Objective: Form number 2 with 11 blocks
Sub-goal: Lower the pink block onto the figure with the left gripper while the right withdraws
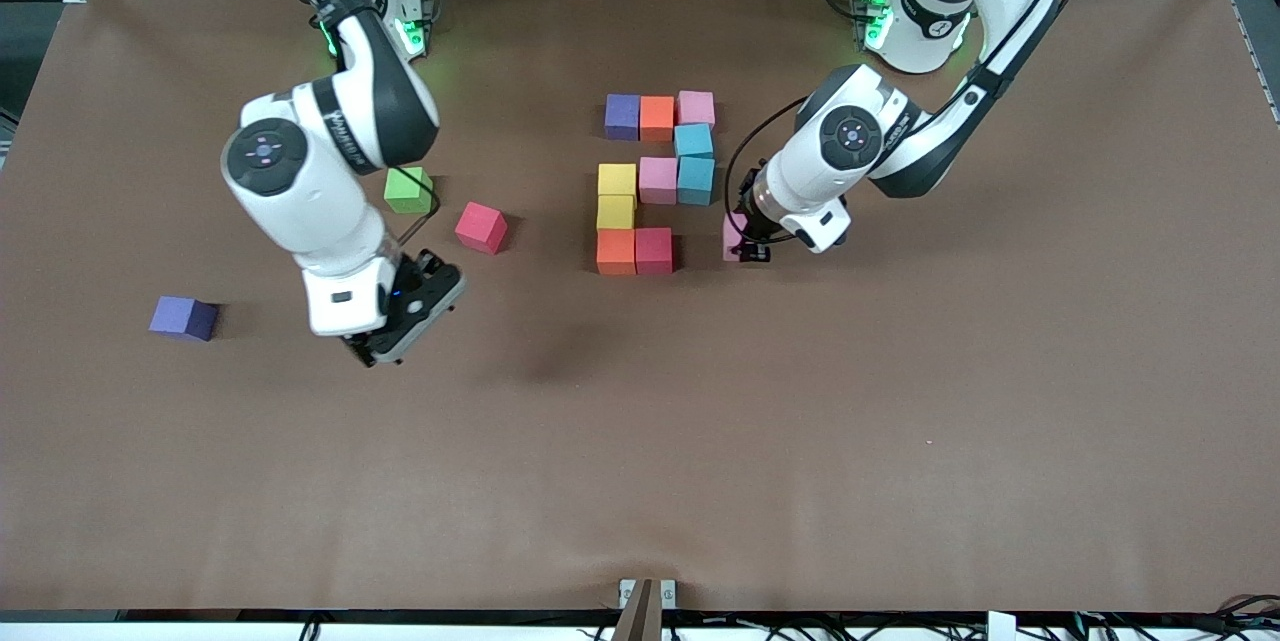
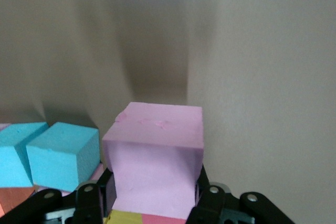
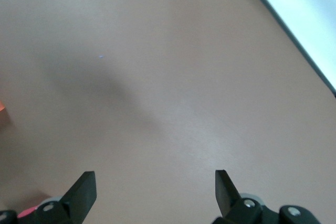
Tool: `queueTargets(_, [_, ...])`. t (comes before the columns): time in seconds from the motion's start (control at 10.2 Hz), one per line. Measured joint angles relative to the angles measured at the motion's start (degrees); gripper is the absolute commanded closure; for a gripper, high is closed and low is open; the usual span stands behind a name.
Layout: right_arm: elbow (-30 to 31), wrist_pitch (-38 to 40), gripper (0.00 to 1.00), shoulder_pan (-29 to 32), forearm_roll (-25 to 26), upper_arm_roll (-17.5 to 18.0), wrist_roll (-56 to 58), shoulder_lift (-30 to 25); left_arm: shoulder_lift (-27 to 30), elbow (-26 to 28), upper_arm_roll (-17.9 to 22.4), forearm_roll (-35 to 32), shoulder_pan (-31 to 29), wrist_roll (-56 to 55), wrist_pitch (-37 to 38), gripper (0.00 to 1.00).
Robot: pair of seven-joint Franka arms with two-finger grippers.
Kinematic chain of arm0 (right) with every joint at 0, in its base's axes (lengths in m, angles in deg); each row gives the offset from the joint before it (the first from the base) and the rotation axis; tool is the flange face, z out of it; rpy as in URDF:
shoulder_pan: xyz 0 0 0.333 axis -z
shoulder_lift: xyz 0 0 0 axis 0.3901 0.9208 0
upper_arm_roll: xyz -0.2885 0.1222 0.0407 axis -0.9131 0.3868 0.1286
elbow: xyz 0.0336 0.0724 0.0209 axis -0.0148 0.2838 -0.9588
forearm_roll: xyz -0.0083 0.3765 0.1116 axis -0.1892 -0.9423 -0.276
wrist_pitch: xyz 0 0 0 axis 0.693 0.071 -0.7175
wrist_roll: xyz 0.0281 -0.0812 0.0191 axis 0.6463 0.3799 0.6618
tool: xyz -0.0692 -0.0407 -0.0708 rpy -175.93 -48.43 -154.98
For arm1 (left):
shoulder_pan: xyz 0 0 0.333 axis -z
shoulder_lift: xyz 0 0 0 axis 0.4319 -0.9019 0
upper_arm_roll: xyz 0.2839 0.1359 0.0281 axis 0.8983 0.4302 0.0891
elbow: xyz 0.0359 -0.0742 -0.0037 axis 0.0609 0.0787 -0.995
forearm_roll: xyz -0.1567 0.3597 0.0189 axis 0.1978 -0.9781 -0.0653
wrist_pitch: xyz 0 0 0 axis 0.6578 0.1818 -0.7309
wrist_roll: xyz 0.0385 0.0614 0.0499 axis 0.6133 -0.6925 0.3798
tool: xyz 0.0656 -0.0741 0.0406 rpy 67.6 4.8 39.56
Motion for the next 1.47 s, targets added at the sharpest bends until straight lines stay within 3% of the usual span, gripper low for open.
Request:
queueTargets(0.39, [-8.7, 5.8, 0.00, 3.7, -0.1, 0.0, -9.7, 2.3, -6.3, -9.0, 0.7, 0.0, 2.7, 0.0, 6.9, 0.60])
queueTargets(0.69, [-12.6, 7.7, 0.00, 5.8, 0.1, -0.1, -31.2, 4.3, -8.7, -11.0, 1.8, 0.0, 4.7, 0.0, 7.7, 0.60])
queueTargets(0.88, [-13.5, 9.2, 0.00, 9.6, 0.1, -0.2, -39.5, 4.2, -10.2, -12.1, 2.6, 0.0, 5.9, 0.0, 7.7, 0.61])
queueTargets(1.18, [-14.6, 16.3, 0.00, 15.5, 0.1, -0.2, -41.9, 1.1, -12.1, -14.1, 7.8, 0.0, 11.8, -0.8, 7.8, 0.61])
queueTargets(1.47, [-14.5, 22.1, 0.00, 18.6, 0.1, -0.2, -41.9, -4.2, -12.8, -14.5, 8.6, 0.0, 12.9, -2.5, 7.6, 0.61])
